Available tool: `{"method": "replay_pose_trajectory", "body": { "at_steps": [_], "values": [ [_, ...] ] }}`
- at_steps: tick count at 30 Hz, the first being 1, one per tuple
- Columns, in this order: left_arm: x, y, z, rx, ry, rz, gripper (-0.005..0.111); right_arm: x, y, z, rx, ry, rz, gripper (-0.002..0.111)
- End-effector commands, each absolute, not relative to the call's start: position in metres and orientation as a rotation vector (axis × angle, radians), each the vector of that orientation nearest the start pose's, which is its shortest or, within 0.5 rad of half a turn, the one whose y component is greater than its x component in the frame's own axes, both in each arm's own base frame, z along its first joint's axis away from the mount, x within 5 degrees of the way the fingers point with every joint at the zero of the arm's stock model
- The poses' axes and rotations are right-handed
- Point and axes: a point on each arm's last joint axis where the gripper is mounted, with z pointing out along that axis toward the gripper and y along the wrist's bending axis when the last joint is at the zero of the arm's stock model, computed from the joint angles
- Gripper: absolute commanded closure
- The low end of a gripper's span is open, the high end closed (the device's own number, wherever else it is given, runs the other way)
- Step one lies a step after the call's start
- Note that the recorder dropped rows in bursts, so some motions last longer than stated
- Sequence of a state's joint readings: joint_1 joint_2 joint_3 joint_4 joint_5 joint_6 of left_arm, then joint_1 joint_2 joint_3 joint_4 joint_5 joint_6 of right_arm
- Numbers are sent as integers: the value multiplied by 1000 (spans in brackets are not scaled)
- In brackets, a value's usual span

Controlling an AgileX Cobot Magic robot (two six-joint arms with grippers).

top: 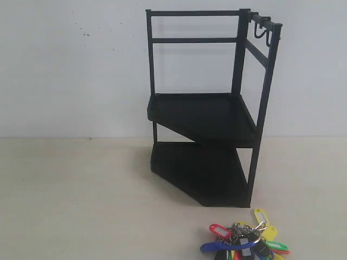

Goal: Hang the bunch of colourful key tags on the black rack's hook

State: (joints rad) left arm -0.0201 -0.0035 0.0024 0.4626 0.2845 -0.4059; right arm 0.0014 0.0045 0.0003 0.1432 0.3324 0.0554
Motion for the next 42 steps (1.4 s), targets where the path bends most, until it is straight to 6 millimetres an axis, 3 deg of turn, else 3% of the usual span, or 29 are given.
{"method": "replay_pose_trajectory", "body": {
  "at_steps": [1, 9, 16, 23, 24, 28, 29, 33, 34, 36, 40, 42],
  "values": [
    [55, 10, 190, -43, 1739, 119, 102, 54, 4, 184, 140, 1799, 175, 108],
    [55, 10, 190, -43, 1739, 119, 102, 54, 4, 184, 140, 1799, 175, 108],
    [55, 10, 190, -43, 1739, 119, 102, 56, 3, 194, 140, 1697, 167, 108],
    [55, 10, 190, -43, 1739, 119, 102, 50, -4, 240, 166, 1168, 163, 108],
    [55, 10, 190, -43, 1739, 119, 102, 43, -6, 253, 167, 1005, 157, 108],
    [55, 10, 190, -43, 1739, 119, 102, 27, -14, 271, 295, 706, 316, 108],
    [55, 10, 190, -43, 1739, 119, 102, 27, -16, 273, 319, 707, 332, 108],
    [55, 10, 190, -43, 1739, 119, 102, 25, -8, 325, 290, 880, 386, 108],
    [55, 10, 190, -43, 1739, 119, 102, 33, -4, 343, 284, 1036, 398, 108],
    [55, 10, 190, -43, 1739, 119, 102, 54, 5, 360, 285, 1404, 417, 108],
    [55, 10, 190, -43, 1739, 119, 102, 84, 12, 333, 289, 1999, 366, 108],
    [55, 10, 190, -43, 1739, 119, 102, 93, 12, 321, 297, 2133, 352, 108]
  ]
}}
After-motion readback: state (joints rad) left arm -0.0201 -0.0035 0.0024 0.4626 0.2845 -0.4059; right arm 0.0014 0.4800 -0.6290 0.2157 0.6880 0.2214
